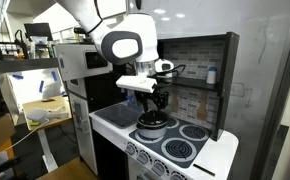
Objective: Put the pots lid on the stove
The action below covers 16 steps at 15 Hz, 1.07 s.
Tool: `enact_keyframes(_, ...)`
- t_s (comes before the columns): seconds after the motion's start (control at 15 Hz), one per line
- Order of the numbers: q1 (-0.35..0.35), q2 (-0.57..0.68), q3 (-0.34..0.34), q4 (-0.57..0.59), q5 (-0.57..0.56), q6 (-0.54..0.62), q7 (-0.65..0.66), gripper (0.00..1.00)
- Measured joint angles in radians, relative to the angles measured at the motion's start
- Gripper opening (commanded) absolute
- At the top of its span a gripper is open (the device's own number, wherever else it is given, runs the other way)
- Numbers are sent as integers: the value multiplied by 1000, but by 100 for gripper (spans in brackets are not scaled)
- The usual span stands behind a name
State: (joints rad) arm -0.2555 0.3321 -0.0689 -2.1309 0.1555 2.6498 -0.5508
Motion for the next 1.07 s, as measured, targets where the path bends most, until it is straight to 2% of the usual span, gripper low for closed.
enact_keyframes(0.2,0,0,0,0,-2,0,0,19)
enact_keyframes(0.33,0,0,0,0,-2,0,0,8)
enact_keyframes(1.07,0,-11,-13,1,-43,0,5,8)
